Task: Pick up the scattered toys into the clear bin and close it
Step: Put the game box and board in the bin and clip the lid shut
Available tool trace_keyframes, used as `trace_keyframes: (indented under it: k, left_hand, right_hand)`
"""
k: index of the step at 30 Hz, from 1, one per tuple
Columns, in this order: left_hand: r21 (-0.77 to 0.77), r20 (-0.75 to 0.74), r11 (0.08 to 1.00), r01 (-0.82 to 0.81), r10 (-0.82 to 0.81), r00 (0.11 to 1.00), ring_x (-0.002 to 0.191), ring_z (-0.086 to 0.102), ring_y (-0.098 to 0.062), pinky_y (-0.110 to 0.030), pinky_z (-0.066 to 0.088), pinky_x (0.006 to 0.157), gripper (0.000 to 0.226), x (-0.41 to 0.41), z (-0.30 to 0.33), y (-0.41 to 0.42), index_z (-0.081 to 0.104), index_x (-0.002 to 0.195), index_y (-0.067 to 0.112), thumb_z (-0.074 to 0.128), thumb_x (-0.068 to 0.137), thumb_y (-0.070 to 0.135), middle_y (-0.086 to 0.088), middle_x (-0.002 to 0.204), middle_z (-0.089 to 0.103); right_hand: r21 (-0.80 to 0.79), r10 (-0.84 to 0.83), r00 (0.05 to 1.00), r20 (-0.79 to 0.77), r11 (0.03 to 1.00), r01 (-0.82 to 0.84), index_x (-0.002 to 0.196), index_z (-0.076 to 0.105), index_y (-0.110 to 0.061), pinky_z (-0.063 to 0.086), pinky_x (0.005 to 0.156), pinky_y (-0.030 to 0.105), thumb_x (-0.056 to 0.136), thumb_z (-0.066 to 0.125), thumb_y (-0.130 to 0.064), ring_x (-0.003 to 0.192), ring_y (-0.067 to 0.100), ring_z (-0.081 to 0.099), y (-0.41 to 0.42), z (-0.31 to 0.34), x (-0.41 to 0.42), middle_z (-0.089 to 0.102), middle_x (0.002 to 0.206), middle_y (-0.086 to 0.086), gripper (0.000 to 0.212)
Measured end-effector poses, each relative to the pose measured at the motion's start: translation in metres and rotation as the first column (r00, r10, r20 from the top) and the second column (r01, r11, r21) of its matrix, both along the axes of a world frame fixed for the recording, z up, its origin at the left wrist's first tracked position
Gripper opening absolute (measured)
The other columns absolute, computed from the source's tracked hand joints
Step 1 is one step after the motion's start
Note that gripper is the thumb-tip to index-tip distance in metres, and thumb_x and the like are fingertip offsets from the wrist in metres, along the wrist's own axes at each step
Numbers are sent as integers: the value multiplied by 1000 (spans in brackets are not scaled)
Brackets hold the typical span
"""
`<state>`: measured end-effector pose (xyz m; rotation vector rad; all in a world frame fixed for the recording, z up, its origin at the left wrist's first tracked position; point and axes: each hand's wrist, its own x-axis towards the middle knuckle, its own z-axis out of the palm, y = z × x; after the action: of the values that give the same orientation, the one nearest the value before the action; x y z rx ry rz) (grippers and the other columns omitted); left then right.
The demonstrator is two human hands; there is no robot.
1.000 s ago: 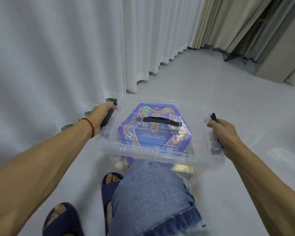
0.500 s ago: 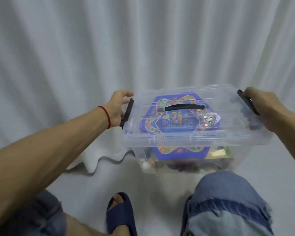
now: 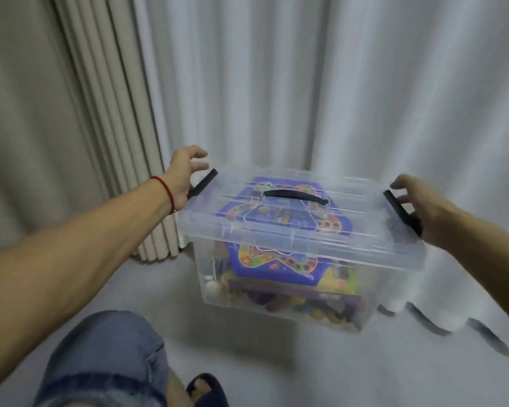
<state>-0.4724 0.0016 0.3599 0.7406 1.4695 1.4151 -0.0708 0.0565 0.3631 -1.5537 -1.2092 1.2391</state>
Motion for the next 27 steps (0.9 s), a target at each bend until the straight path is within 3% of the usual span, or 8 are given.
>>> trace_keyframes:
  k: [4, 9, 12, 17, 19, 21, 27]
  left_hand:
    - [55, -36, 981, -185, 187, 982, 79, 55, -27, -35, 49, 68, 37, -68, -3, -30, 57, 110, 23, 49, 82, 46, 3, 124, 55]
    - [26, -63, 932, -363, 364, 929, 89, 52, -28, -32, 48, 72, 34, -137, -30, -65, 57, 106, 22, 47, 83, 45, -2, 120, 57]
    - [-24, -32, 907, -421, 421, 907, 105, 54, -29, -37, 49, 84, 36, -180, -61, -74, 62, 106, 25, 43, 88, 49, 0, 123, 58]
    - [-115, -71, 855, -505, 500, 863, 87, 56, -27, -32, 47, 68, 50, -252, -117, -70, 62, 122, 20, 42, 90, 52, -3, 115, 60]
    - [-172, -105, 838, -518, 507, 855, 78, 54, -27, -31, 46, 65, 50, -278, -136, -62, 63, 121, 20, 41, 89, 52, -6, 98, 58]
    - [-240, -158, 820, -520, 495, 854, 67, 52, -26, -30, 44, 61, 44, -300, -152, -52, 65, 112, 20, 44, 88, 51, -10, 84, 55]
    - [-283, -347, 762, -582, 484, 803, 63, 52, -25, -28, 42, 58, 25, -363, -195, -6, 64, 94, 16, 55, 85, 38, -9, 77, 59]
  right_hand:
    - [-70, 113, 992, -53, 991, -117, 113, 56, -10, 46, 74, 41, 73, 55, -45, 68, 28, 50, 15, -7, -79, 55, 92, 5, 53]
    - [-57, 292, 953, -85, 953, -297, 93, 54, -15, 43, 61, 32, 88, 47, -40, 69, 27, 50, 28, -30, -172, 53, 95, 5, 27]
    - [-73, 326, 940, -104, 940, -334, 96, 56, -14, 42, 56, 29, 87, 50, -37, 64, 27, 50, 37, -55, -226, 54, 88, 7, 26]
    - [-173, 332, 934, -134, 920, -352, 73, 52, -16, 39, 56, 32, 79, 49, -33, 52, 27, 43, 48, -112, -306, 45, 66, 9, 17]
    - [-236, 319, 935, -153, 907, -348, 74, 51, -19, 39, 57, 35, 70, 49, -36, 54, 26, 41, 57, -139, -330, 42, 64, 8, 18]
    - [-266, 324, 931, -169, 894, -360, 75, 51, -17, 43, 56, 33, 75, 48, -34, 55, 26, 46, 63, -159, -352, 50, 58, 7, 18]
    - [-276, 372, 923, -98, 881, -384, 92, 57, -10, 55, 75, 49, 97, 51, -14, 89, 37, 65, 91, -210, -406, 65, 96, 19, 9]
